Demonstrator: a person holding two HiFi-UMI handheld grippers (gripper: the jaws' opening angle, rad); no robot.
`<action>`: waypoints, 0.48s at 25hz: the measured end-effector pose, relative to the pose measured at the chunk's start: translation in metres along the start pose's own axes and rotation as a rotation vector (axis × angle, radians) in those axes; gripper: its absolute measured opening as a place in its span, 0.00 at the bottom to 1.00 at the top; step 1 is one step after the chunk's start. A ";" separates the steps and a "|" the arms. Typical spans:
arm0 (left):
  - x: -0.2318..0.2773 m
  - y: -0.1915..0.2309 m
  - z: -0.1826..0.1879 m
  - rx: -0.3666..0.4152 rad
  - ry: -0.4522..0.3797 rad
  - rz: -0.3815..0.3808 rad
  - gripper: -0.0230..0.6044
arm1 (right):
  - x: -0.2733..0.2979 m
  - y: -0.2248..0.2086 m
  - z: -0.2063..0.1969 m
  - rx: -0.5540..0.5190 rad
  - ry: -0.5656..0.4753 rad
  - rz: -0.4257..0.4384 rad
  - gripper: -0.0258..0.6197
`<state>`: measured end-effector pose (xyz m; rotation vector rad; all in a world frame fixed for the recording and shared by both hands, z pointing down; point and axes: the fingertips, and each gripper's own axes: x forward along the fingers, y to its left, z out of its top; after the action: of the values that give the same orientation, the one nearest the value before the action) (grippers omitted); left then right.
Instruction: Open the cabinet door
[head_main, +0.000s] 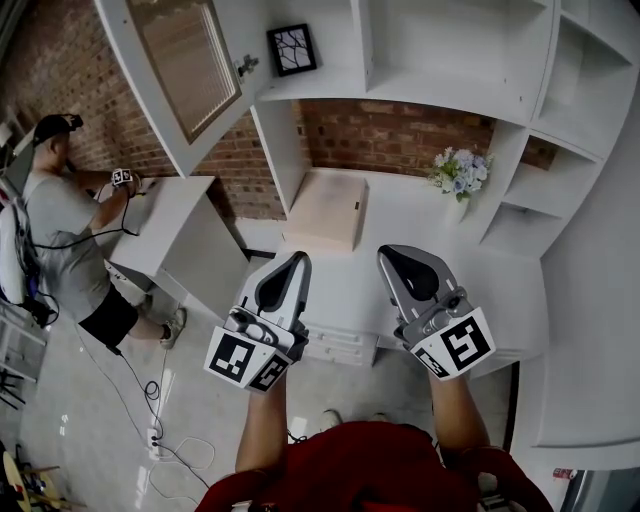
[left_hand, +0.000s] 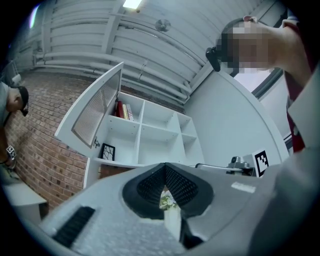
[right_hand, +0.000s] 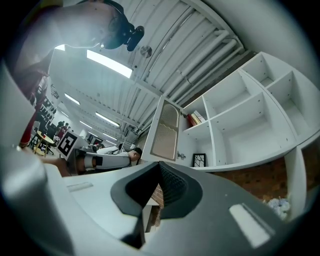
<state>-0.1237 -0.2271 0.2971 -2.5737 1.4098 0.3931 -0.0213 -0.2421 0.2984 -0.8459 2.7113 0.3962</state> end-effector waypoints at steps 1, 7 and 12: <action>-0.001 0.002 -0.001 -0.007 -0.001 0.002 0.05 | 0.001 0.002 0.000 -0.001 0.004 0.003 0.06; -0.003 0.001 -0.004 -0.017 -0.001 -0.013 0.05 | 0.001 0.007 0.002 -0.010 0.006 -0.002 0.06; -0.003 -0.001 -0.004 -0.016 -0.001 -0.030 0.05 | 0.003 0.011 0.002 -0.013 0.009 -0.004 0.06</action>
<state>-0.1243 -0.2250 0.3016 -2.6042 1.3714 0.4026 -0.0298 -0.2337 0.2973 -0.8589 2.7174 0.4108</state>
